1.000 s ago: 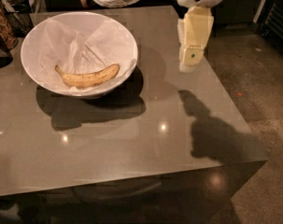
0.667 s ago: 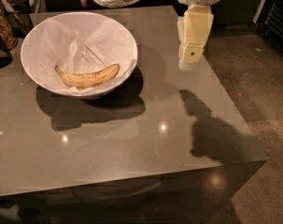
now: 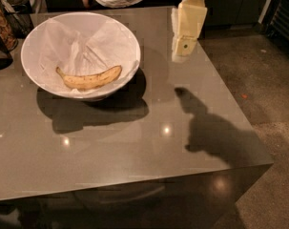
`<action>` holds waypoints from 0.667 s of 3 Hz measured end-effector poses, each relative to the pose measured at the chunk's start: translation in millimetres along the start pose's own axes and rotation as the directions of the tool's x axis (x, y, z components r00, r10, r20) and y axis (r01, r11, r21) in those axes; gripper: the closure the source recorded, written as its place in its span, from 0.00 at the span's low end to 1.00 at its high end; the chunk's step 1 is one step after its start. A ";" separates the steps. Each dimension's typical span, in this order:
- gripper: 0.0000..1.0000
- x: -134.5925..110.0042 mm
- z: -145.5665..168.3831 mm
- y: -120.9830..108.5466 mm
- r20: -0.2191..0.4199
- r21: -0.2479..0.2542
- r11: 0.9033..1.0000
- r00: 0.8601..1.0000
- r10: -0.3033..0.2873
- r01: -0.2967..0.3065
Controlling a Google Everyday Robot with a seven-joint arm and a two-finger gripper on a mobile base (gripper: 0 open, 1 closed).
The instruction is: Pick banana from white bowl
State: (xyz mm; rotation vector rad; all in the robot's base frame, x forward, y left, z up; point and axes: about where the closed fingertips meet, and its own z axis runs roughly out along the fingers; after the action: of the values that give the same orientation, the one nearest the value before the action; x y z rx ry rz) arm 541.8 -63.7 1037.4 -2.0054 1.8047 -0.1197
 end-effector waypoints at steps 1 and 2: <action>0.00 -16.5 7.9 -19.9 0.018 -0.009 0.999 0.999 -0.050 0.050; 0.00 -36.4 21.1 -43.7 0.028 -0.030 0.994 0.994 -0.107 0.108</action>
Offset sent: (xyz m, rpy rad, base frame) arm 0.0619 0.0623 0.0064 -0.0718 0.0729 0.1927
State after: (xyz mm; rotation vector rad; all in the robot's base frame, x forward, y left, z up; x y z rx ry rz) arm 584.3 -20.8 1042.8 -2.1161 1.6925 -0.0972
